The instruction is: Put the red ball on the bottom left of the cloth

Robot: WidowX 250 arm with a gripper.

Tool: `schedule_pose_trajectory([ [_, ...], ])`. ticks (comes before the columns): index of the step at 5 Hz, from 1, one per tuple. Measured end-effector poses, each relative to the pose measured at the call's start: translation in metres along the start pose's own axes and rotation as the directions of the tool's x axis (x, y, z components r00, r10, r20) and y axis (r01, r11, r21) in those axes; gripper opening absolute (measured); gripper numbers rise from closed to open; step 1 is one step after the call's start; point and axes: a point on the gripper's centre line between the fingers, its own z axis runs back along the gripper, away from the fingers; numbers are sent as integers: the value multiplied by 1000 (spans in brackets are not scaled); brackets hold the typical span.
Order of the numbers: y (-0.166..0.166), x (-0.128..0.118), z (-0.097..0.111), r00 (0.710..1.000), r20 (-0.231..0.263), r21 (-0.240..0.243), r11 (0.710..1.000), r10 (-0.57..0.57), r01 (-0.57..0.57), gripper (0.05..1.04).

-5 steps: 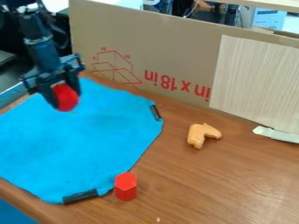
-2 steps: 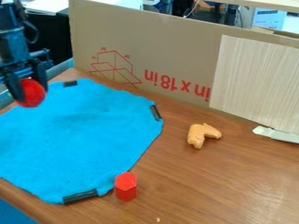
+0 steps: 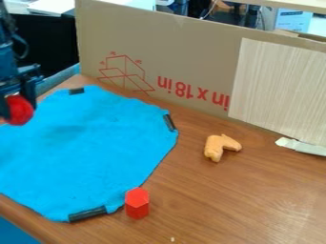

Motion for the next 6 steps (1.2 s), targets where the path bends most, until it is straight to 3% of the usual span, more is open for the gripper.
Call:
schedule_pose_trajectory([
  [1,12,5,-13,999,41,33,999,-28,27,598],
  [2,11,10,-21,995,65,35,997,-71,69,598],
  [3,10,9,-27,993,62,32,995,-96,94,598],
  [4,10,1,-36,992,52,33,993,-116,114,668],
  [5,8,-6,-43,988,52,36,989,-143,141,958],
  [6,6,-5,-34,984,81,26,988,-157,155,1004],
])
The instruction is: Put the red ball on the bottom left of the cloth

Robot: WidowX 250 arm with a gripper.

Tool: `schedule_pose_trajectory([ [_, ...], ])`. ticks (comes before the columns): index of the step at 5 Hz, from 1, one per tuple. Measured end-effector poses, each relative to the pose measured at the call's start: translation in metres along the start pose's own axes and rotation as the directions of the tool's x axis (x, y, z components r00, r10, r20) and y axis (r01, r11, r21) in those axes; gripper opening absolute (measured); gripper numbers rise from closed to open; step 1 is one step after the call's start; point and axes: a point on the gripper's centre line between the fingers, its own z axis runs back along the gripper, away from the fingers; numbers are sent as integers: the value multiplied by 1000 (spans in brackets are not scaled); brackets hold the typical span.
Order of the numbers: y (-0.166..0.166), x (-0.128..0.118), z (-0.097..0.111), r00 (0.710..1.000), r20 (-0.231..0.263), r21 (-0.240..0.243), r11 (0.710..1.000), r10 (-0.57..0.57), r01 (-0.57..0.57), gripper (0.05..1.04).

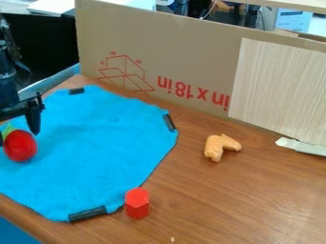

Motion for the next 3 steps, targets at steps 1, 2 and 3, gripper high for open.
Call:
schedule_pose_trajectory([
  [1,-3,-4,7,1000,7,-8,1000,-30,30,1000],
  [2,-10,-10,36,991,26,-61,990,-129,130,1000],
  [3,-19,-12,67,973,-24,-115,968,-228,224,1000],
])
